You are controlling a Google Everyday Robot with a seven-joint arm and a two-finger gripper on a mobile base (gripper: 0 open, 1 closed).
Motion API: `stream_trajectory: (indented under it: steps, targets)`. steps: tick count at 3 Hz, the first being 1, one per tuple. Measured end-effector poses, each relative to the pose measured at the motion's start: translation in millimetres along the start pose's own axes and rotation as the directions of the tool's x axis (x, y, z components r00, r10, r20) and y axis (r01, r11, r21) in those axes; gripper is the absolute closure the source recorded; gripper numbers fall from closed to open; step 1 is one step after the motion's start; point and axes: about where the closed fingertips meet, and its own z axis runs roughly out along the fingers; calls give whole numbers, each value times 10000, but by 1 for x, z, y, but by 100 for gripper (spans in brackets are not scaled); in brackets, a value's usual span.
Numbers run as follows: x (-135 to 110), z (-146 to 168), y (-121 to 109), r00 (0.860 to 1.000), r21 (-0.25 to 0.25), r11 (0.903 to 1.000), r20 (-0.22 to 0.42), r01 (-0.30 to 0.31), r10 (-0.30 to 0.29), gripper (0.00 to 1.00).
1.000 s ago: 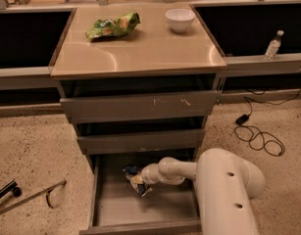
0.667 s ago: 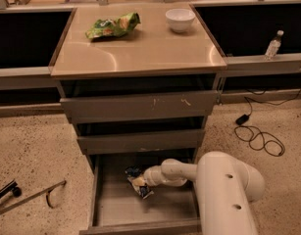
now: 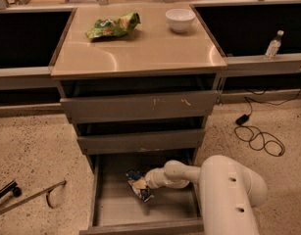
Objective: Place blue chip bag into bottom drawer
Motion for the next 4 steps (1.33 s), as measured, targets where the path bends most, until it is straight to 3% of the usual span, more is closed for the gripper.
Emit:
stream_trajectory:
  steps: [3,4]
  targets:
    - [0,0,0,10000,-1,10000,0,0,0,14]
    - [0,0,0,10000,-2,10000,-1,0,0,0]
